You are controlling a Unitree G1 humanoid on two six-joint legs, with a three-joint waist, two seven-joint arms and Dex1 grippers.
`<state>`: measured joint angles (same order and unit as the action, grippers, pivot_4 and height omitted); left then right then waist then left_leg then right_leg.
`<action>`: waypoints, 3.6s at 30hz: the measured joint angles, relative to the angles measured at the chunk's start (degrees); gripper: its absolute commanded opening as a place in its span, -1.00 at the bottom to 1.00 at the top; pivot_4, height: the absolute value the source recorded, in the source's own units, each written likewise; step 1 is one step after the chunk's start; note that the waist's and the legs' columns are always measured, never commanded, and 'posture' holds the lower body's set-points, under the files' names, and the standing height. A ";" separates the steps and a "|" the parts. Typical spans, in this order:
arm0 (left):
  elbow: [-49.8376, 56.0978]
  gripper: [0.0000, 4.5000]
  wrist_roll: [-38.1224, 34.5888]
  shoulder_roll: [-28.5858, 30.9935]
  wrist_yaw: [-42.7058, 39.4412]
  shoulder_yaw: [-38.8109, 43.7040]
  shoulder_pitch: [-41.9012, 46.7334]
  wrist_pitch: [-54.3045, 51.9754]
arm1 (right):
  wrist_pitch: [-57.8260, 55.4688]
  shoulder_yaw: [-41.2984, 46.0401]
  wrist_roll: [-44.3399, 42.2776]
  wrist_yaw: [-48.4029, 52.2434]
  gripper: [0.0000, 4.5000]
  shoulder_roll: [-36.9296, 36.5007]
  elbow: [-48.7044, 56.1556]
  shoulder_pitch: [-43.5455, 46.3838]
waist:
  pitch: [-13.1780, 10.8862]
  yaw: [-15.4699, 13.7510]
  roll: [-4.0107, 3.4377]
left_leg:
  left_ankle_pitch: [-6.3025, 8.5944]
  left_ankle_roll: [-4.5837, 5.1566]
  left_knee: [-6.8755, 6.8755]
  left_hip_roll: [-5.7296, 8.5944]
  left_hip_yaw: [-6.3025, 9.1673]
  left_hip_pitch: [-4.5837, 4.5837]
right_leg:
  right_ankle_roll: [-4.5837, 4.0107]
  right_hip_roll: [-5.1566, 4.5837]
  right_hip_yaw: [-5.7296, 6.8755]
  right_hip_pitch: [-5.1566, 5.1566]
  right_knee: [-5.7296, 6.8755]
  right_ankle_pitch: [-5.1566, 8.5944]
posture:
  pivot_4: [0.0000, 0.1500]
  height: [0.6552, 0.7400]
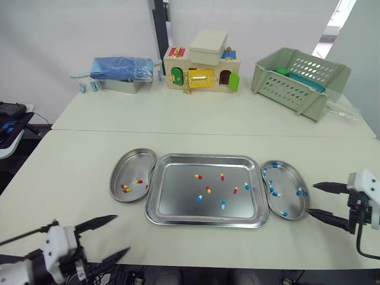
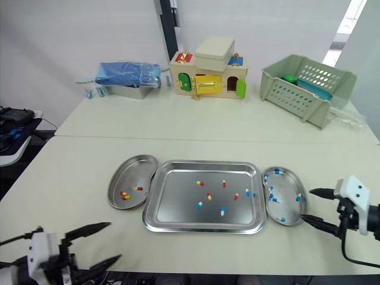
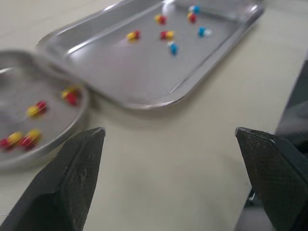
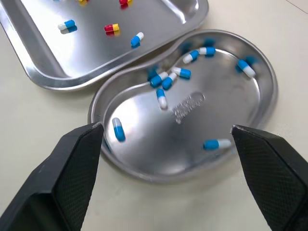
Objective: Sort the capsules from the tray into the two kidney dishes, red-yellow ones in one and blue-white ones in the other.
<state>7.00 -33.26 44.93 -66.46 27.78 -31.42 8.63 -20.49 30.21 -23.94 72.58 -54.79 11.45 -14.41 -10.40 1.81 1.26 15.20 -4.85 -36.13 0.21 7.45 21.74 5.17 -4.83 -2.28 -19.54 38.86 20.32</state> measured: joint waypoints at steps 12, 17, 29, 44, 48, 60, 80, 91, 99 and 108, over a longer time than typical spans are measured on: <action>-27.02 1.00 7.61 11.95 1.80 6.21 18.39 -1.93 | 7.16 2.84 0.68 4.06 0.98 -0.38 -6.74 -6.71 | -0.02 0.34 -0.02 | 0.00 0.00 0.04 0.00 -0.06 -0.02 | -0.01 0.00 -0.05 -0.03 0.00 0.01 | 1.00 1.00; -29.02 1.00 9.55 12.07 0.61 4.84 19.64 -1.07 | 8.81 2.66 0.82 3.74 0.98 -0.38 -7.94 -6.21 | -0.02 0.94 -0.04 | -0.01 -0.01 0.04 -0.03 -0.06 -0.02 | -0.01 0.00 -0.05 -0.05 0.05 0.01 | 1.00 1.00; -9.85 1.00 5.32 3.35 -7.16 0.77 10.22 -0.65 | -1.88 -0.18 -9.54 1.48 0.98 -4.03 10.24 2.23 | -0.06 2.34 -0.20 | -0.01 -0.01 0.03 -0.19 -0.28 -0.12 | -0.01 0.05 -0.23 -0.03 0.11 -0.01 | 1.00 1.00; 4.39 1.00 3.17 -14.30 -7.76 -3.42 -2.84 9.70 | -18.74 -32.61 -13.36 -4.47 0.98 -3.05 16.87 38.68 | -0.03 0.13 -0.04 | -0.01 -0.01 -0.07 -0.02 -0.07 0.06 | 0.00 -0.08 -0.04 -0.08 0.00 -0.01 | 1.00 1.00; 4.73 1.00 4.13 -16.30 -6.65 -5.50 -3.59 12.30 | -19.01 -41.69 -9.09 -4.38 0.98 2.30 14.10 46.41 | -0.03 0.13 -0.04 | -0.01 -0.02 -0.07 -0.02 -0.02 0.06 | -0.01 -0.05 -0.01 -0.10 0.03 -0.01 | 1.00 1.00; 7.20 1.00 5.27 -17.77 -2.89 -11.12 -4.54 14.76 | -16.30 -62.77 7.95 -2.72 0.98 18.23 1.24 63.17 | -0.03 0.24 -0.05 | -0.01 -0.03 -0.08 -0.01 0.06 0.10 | -0.01 -0.05 0.01 -0.24 0.09 -0.01 | 1.00 1.00; 7.28 1.00 6.36 -17.67 1.46 -13.45 -5.59 16.82 | -5.18 -72.03 25.58 -1.38 0.09 27.80 -11.85 65.04 | -0.03 1.18 -0.05 | -0.01 -0.02 -0.06 0.00 0.10 0.13 | -0.01 0.00 -0.04 -0.40 0.14 -0.01 | 1.00 1.00; 8.16 1.00 6.36 -17.14 2.25 -13.51 -6.49 16.83 | -4.69 -72.63 29.61 -0.27 0.09 30.15 -15.74 64.43 | -0.03 1.34 -0.06 | -0.01 -0.02 -0.04 0.00 0.10 0.13 | -0.01 0.01 -0.05 -0.42 0.15 -0.01 | 1.00 1.00; 8.16 1.00 6.36 -16.86 2.61 -13.51 -6.49 16.83 | -4.18 -72.71 30.15 -0.13 -0.11 31.12 -16.19 64.06 | -0.03 1.37 -0.07 | -0.01 -0.02 -0.04 -0.01 0.11 0.12 | -0.01 0.01 -0.05 -0.43 0.15 -0.01 | 1.00 1.00; 8.16 1.00 6.37 -16.12 3.10 -13.53 -6.51 16.83 | -3.77 -72.35 31.23 -0.10 -0.99 31.26 -16.21 64.00 | -0.03 1.37 -0.07 | -0.01 -0.02 -0.04 0.00 0.11 0.12 | -0.01 0.01 -0.06 -0.43 0.15 -0.01 | 1.00 1.00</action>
<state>15.15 -26.89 28.81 -63.36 14.25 -37.92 25.46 -24.26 -42.14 7.29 72.49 -23.53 -4.76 49.59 -10.42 3.18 1.19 15.19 -4.88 -36.17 0.21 7.56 21.86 5.15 -4.82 -2.33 -19.97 39.01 20.31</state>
